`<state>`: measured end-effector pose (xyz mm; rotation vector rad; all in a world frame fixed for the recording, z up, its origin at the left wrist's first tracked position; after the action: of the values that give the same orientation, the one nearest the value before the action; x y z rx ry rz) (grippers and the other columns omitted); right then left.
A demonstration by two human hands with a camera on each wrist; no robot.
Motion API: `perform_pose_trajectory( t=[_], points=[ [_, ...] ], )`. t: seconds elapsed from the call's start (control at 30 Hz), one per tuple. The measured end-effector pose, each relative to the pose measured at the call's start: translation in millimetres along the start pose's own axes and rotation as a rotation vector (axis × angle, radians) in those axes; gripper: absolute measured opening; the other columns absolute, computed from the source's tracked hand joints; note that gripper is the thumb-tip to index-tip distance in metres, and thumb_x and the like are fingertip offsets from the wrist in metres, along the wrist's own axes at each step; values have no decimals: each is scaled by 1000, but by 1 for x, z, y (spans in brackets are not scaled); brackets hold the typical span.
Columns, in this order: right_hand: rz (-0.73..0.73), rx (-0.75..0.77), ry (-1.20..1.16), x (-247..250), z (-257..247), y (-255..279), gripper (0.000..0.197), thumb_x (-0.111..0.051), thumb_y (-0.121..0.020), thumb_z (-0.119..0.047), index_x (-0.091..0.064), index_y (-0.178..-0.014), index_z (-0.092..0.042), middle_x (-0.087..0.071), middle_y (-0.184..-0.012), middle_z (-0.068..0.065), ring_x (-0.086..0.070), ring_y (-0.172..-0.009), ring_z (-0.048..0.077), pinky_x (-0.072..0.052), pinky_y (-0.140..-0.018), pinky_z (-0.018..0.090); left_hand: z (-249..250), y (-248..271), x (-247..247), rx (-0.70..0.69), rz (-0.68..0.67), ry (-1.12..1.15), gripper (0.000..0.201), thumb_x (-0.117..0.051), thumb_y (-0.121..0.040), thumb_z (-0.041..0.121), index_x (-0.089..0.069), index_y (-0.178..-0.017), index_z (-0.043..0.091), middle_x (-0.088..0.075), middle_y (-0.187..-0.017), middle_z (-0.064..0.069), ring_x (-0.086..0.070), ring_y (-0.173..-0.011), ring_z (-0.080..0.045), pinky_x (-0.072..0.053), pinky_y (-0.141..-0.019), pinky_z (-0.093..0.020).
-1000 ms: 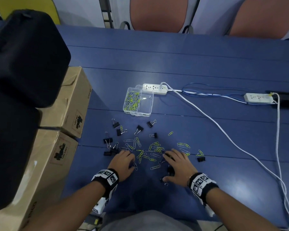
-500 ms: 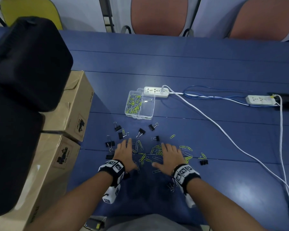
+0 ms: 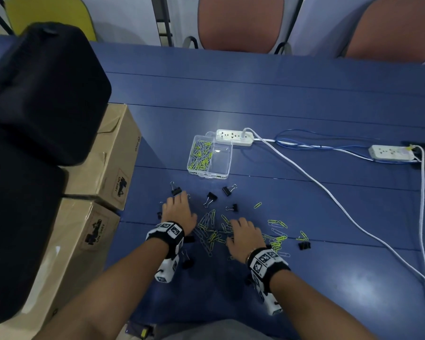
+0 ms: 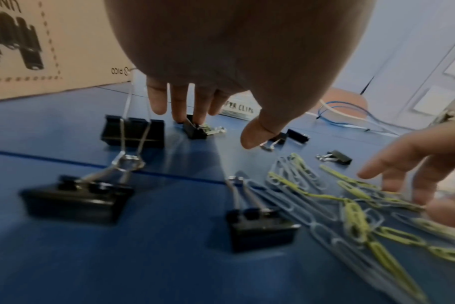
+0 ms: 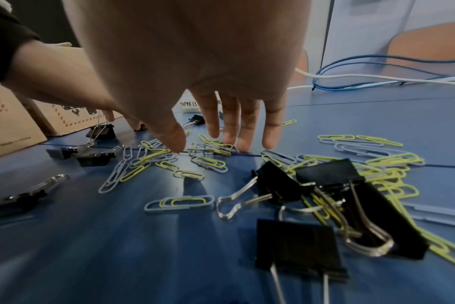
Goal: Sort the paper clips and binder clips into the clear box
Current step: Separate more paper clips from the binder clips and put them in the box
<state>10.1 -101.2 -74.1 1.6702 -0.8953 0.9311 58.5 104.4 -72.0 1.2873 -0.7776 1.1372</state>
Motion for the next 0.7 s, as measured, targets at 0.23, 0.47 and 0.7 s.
perform_pose_trajectory(
  t=[0.23, 0.47, 0.7],
  points=[
    [8, -5, -25, -2, 2, 0, 49, -45, -91, -37, -37, -136, -20, -45, -131, 5, -44, -119, 28, -42, -96, 45, -20, 3, 2, 83, 46, -1, 81, -63, -80, 37, -24, -145, 8, -51, -130, -12, -48, -116, -32, -42, -95, -44],
    [-7, -6, -22, -6, 3, 1, 51, -45, -89, -34, -36, -138, -21, -44, -130, 5, -44, -118, 28, -43, -95, 44, -6, -3, 1, -45, 40, -189, 64, -52, -83, 45, -39, -140, 17, -37, -142, -12, -39, -119, -35, -35, -99, -46],
    [-37, -7, -33, -4, 2, -6, 62, -52, -88, -32, -30, -144, -18, -38, -138, 7, -39, -126, 29, -41, -100, 46, 17, 15, -11, -279, -33, -147, 63, -50, -83, 45, -46, -139, 18, -43, -142, -5, -36, -126, -31, -32, -104, -45]
  ],
)
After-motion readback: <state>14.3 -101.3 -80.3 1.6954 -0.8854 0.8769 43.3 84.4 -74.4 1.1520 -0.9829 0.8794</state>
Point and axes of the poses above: each hand's wrist, its own y-axis away from the middle knuckle, its own x-axis out of the back of the hand, z = x × y, the point moved 7 cm from there along -y, towards the middle knuckle
